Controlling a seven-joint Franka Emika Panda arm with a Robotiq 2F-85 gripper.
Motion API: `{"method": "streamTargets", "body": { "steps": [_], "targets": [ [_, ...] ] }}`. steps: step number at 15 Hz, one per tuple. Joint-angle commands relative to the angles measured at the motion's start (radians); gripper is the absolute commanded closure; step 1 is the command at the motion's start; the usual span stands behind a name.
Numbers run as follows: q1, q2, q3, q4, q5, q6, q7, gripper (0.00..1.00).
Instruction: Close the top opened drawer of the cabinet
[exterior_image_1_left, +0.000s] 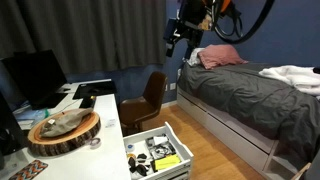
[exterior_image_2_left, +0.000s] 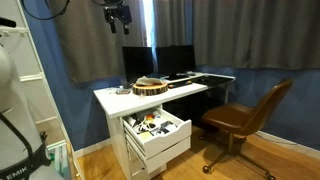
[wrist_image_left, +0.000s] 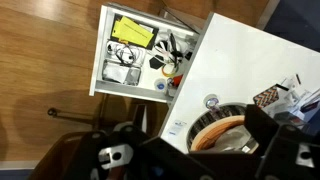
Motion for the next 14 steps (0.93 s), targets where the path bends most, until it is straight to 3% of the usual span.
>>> {"method": "streamTargets", "body": {
  "steps": [1,14],
  "targets": [
    [-0.009,0.000,0.007,0.003,0.005,-0.003,-0.004,0.00],
    [-0.034,0.037,-0.001,0.007,-0.021,0.024,-0.008,0.00]
  ]
}}
